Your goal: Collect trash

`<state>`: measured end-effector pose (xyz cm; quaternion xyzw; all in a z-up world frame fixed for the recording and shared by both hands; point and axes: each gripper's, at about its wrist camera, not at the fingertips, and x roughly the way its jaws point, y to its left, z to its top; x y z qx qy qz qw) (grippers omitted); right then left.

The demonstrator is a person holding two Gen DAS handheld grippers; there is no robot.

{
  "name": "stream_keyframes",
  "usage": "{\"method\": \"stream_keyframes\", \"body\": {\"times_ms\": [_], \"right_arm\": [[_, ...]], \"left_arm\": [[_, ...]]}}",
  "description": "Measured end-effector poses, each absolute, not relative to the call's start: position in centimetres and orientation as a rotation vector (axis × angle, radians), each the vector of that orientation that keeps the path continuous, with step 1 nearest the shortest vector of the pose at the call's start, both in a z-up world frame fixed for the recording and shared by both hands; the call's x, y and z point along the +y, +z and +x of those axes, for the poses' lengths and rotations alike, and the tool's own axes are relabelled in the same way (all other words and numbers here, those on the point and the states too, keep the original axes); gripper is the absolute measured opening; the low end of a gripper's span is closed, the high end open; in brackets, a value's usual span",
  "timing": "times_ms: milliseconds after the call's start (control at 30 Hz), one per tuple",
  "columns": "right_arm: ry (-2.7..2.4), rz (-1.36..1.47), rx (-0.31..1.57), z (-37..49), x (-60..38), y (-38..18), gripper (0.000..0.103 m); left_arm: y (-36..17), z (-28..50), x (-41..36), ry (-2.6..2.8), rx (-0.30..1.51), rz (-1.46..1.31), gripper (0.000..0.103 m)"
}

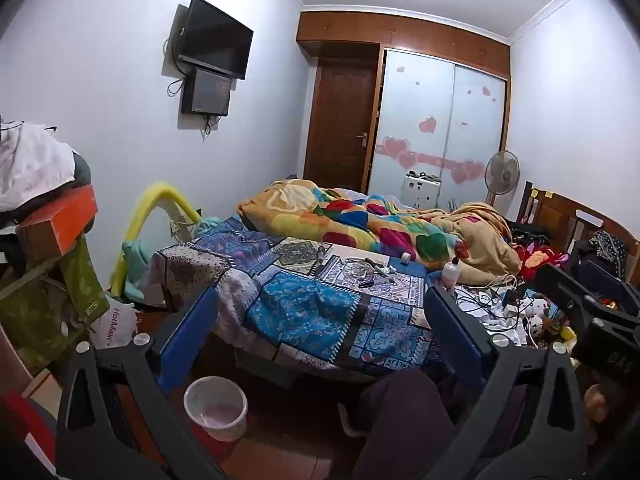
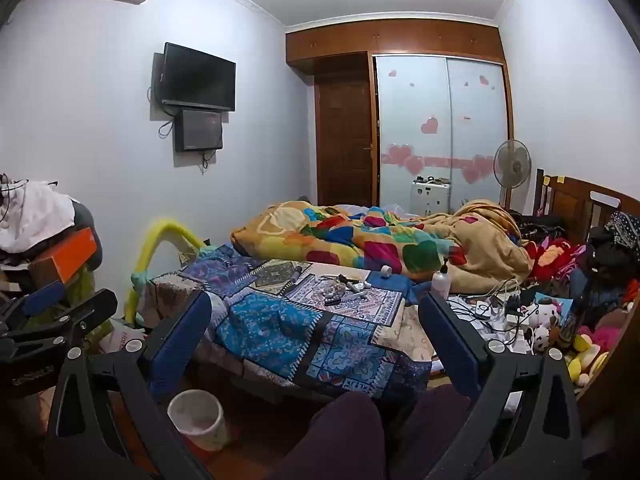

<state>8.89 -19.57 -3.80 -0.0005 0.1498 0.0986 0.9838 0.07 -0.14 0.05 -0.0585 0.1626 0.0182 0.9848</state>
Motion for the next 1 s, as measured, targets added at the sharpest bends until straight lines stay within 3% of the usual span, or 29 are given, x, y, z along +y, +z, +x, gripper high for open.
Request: {"method": "stream_keyframes", "body": {"times_ms": [1000], "right_arm": [[0.216,0.009,0.31,8.9,-19.3,-4.0,0.103]], "left_arm": [[-1.0,-0.1,0.2,0.049,0.353,-0.12,0.103]]}}
